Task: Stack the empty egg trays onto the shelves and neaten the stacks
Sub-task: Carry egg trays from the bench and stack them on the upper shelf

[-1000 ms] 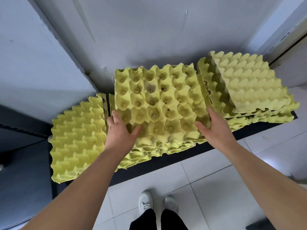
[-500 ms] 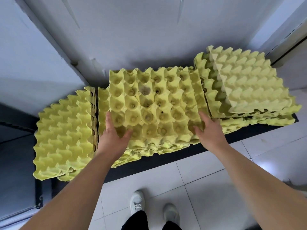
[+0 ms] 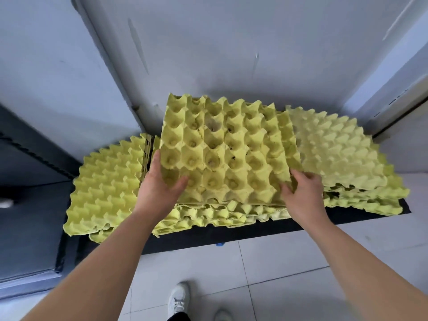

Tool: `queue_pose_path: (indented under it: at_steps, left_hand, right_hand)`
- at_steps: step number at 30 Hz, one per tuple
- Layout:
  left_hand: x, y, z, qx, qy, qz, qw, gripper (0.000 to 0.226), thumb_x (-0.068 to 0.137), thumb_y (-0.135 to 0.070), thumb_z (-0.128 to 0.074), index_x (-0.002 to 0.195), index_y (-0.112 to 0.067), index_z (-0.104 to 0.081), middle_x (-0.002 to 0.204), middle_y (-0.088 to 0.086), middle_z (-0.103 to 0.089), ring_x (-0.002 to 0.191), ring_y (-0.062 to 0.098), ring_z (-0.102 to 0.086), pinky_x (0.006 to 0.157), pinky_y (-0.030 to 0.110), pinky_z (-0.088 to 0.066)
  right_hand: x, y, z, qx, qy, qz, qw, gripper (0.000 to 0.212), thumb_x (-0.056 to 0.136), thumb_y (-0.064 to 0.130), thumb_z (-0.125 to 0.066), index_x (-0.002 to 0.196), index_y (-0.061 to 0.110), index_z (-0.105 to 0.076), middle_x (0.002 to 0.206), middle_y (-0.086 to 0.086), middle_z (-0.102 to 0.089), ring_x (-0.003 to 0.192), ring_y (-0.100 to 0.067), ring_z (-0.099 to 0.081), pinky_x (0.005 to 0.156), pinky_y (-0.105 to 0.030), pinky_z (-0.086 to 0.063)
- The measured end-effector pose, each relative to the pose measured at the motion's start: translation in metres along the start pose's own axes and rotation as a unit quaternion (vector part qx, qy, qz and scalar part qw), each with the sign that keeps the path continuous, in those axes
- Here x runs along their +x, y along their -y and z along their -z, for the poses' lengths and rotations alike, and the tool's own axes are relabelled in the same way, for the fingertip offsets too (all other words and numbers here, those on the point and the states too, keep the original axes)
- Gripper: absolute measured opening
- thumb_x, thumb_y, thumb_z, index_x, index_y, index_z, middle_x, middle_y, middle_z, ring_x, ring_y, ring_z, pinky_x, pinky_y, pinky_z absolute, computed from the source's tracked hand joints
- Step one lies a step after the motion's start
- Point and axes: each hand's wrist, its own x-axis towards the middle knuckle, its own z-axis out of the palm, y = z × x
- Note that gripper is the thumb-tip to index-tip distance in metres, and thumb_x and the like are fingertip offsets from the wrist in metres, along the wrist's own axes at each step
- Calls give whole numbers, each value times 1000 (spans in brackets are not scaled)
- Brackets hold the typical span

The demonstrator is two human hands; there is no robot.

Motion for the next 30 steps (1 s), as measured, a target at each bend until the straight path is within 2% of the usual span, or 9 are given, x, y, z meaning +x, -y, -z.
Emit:
queue_pose_path:
  at_steps: [7, 10, 12, 16, 18, 22, 25, 27, 30]
  left_hand:
    - [-25, -22, 6, 17, 11, 7, 1000, 86, 85, -46, -65, 151, -32, -11, 129, -2, -58, 110, 23, -58, 91, 43, -50]
    - [-27, -20, 3, 30, 10, 7, 999, 72, 88, -37, -62, 147, -24, -22, 119, -1, -61, 97, 23, -61, 78, 36, -52]
    - [-28, -14, 2, 21, 6, 15, 1000, 65, 88, -34, -62, 142, -26, -28, 110, -4, -62, 87, 21, -63, 70, 35, -53]
    - [-26, -1, -2, -5, 9, 42, 999, 77, 87, -35, -65, 146, -23, -18, 110, -5, -57, 84, 18, -62, 57, 28, -46]
    - [-22, 3, -8, -10, 21, 63, 998, 73, 87, -35, -66, 142, -16, -21, 111, -3, -53, 86, 19, -57, 60, 27, -44]
    - [-14, 14, -31, -6, 80, 103, 991, 60, 84, -43, -67, 128, -11, -40, 112, 2, -60, 90, 19, -61, 71, 34, -51]
    - [-11, 21, -50, -53, 100, 113, 987, 65, 85, -38, -68, 134, -11, -36, 112, -1, -56, 95, 19, -58, 76, 32, -46]
    - [-14, 19, -52, -98, 100, 118, 983, 72, 85, -34, -70, 141, -15, -29, 113, -2, -52, 90, 15, -57, 79, 31, -44]
    - [-12, 31, -61, -213, 127, 160, 955, 86, 77, -32, -76, 144, -29, -23, 118, -2, -55, 93, 15, -61, 85, 37, -50]
  right_hand:
    - [-9, 10, 42, 4, 7, 25, 1000, 46, 93, 22, -56, 138, 16, -47, 137, -18, -28, 127, -34, -33, 105, -46, -39]
    - [-9, 12, 41, -2, 13, 32, 999, 47, 94, 21, -56, 139, 17, -45, 139, -16, -26, 127, -32, -32, 104, -45, -40]
    - [-8, 14, 40, -9, 13, 43, 999, 44, 93, 22, -56, 137, 19, -48, 138, -16, -27, 127, -31, -31, 104, -44, -39]
    - [-7, 9, 36, -31, 25, 47, 998, 38, 92, 18, -57, 130, 22, -54, 133, -15, -31, 125, -31, -31, 102, -43, -41]
    - [-4, 1, 33, -22, 37, 29, 999, 39, 91, 15, -58, 130, 23, -54, 132, -14, -32, 122, -33, -39, 97, -43, -45]
    - [3, -22, 23, 6, 64, -25, 998, 45, 90, 18, -60, 132, 28, -47, 136, -12, -31, 114, -38, -53, 88, -45, -52]
    - [9, -40, 15, 5, 70, -37, 997, 47, 90, 22, -59, 134, 26, -44, 139, -12, -32, 111, -36, -55, 87, -42, -52]
    - [10, -45, 16, 15, 65, -31, 997, 48, 90, 25, -59, 136, 25, -43, 138, -11, -34, 102, -28, -55, 90, -40, -50]
    - [11, -55, 9, 14, 88, -44, 995, 54, 88, 32, -61, 138, 23, -41, 138, -11, -34, 115, -29, -50, 99, -43, -45]
